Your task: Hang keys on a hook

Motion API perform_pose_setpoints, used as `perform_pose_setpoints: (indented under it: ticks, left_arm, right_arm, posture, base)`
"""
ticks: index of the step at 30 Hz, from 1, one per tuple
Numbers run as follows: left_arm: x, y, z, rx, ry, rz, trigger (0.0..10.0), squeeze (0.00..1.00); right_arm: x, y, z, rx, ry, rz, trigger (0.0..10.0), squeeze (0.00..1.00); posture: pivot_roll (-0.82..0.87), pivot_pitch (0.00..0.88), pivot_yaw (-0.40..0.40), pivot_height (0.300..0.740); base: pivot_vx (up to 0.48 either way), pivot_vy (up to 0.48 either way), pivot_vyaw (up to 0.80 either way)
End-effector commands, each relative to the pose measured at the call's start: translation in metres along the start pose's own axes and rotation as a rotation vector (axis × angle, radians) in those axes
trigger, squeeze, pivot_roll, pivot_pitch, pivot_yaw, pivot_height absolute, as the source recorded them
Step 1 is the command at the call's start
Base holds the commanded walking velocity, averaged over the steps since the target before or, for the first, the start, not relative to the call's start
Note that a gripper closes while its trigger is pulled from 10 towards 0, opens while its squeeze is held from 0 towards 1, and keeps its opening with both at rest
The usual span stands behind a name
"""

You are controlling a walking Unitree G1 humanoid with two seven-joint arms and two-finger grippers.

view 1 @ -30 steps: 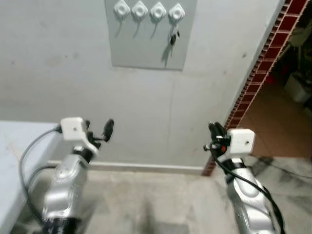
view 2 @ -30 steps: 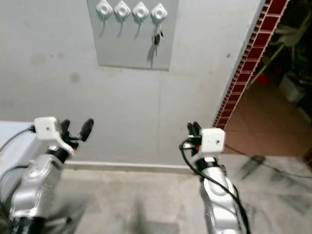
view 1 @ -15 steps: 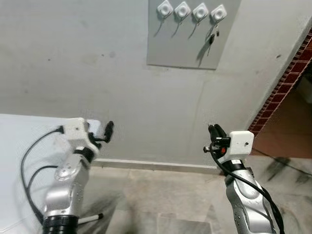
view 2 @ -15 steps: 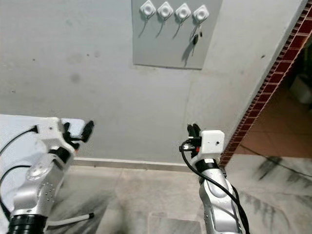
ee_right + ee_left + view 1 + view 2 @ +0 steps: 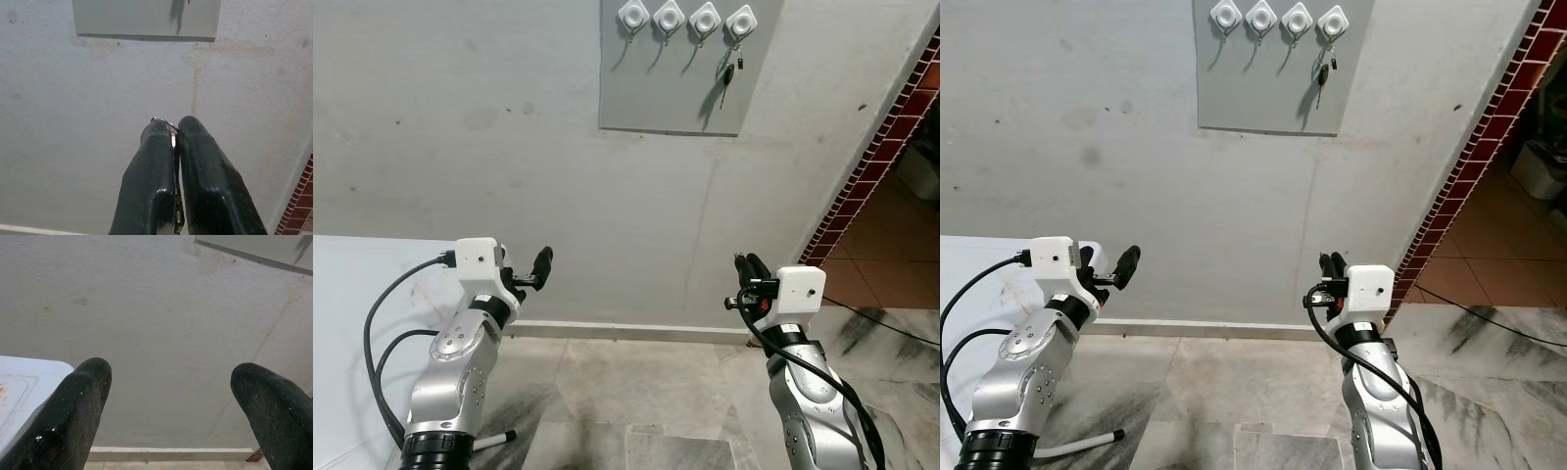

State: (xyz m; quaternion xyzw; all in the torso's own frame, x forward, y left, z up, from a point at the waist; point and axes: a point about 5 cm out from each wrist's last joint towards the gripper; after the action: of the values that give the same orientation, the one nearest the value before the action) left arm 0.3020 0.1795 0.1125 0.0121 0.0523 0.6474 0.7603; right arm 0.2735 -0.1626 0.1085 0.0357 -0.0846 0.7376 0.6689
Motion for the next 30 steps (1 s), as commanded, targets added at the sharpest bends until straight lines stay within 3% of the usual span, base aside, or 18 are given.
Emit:
perform_pose_setpoints:
  ticks: [1,21,30]
  left_arm:
    - [0.0012,-0.0007,0.0086,-0.029,-0.006,-0.009,10.0,0.00]
    - [0.0027,0.0002,0.0087,-0.017,-0.014,-0.006,10.0,0.00]
    - [0.0027,-0.0008,0.0075,-0.003,-0.010,0.015,10.0,0.00]
  right_arm:
    - [-0.0004,-0.0026,0.0084,-0.030,-0.001,-0.002,10.0,0.00]
    - [0.0032,-0.0013,0.0051,-0.020,-0.008,0.010,10.0,0.00]
    - [0.0036,-0.0010,0.0044,-0.016,-0.010,0.012,10.0,0.00]
  posture:
    - [-0.04,0.000,-0.016,0.740]
    - [-0.03,0.000,-0.014,0.740]
    - [-0.03,0.000,-0.016,0.740]
  base:
    - [0.480,0.000,0.00]
    - [0.470,0.000,0.00]
    - [0.036,0.000,0.00]
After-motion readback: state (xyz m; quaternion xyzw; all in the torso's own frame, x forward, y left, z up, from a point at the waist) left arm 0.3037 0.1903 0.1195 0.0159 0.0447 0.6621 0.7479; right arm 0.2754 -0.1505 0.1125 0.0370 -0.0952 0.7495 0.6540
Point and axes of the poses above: a point about 5 cm out from each wrist's last joint towards the gripper, its own y axis pointing back from the gripper into the wrist, its own z axis along the axis of the wrist's last joint, x = y × z, and after that the axes turned 7 degrees about -y, right-handed
